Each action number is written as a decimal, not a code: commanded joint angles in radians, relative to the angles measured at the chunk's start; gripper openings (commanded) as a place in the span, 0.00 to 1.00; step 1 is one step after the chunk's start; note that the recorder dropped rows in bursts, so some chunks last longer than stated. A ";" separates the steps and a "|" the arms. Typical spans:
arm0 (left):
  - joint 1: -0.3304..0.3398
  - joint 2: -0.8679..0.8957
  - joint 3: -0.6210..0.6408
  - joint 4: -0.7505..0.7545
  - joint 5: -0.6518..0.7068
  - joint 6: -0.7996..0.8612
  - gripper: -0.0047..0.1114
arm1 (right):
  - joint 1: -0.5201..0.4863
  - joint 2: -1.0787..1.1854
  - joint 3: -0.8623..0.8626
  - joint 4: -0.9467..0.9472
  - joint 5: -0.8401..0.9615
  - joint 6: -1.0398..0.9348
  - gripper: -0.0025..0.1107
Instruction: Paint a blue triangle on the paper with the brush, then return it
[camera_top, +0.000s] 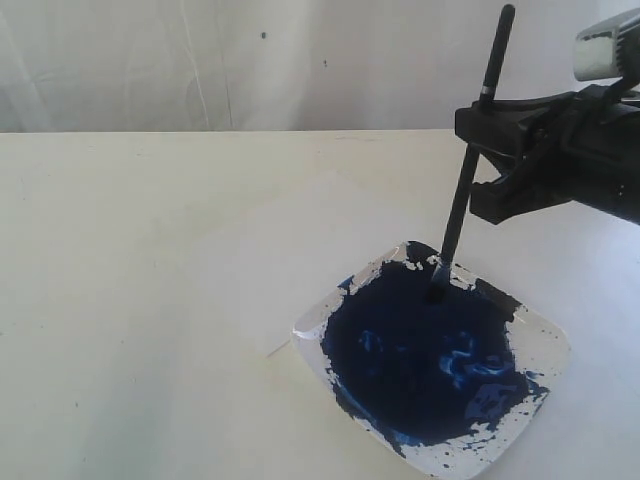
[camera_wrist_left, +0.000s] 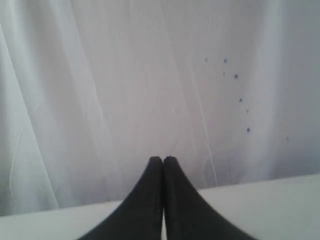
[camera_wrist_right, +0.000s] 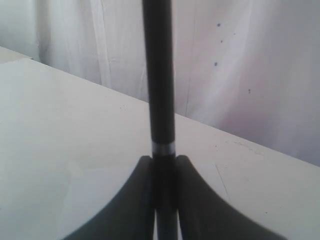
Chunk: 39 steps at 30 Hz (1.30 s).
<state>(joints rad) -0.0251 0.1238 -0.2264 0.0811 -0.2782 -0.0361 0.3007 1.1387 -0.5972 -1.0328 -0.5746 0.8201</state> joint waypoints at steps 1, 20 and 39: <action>-0.009 0.264 -0.168 0.027 0.091 0.018 0.04 | 0.001 -0.008 -0.008 0.007 -0.009 -0.005 0.02; -0.150 1.497 -0.862 -1.038 0.956 1.211 0.04 | 0.001 -0.008 -0.008 0.004 -0.013 0.094 0.02; -0.150 1.871 -0.990 -1.203 0.776 1.434 0.04 | 0.001 -0.008 -0.008 0.004 -0.008 0.094 0.02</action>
<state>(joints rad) -0.1763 1.9779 -1.2098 -1.0499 0.4992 1.3312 0.3007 1.1387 -0.5972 -1.0328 -0.5770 0.9095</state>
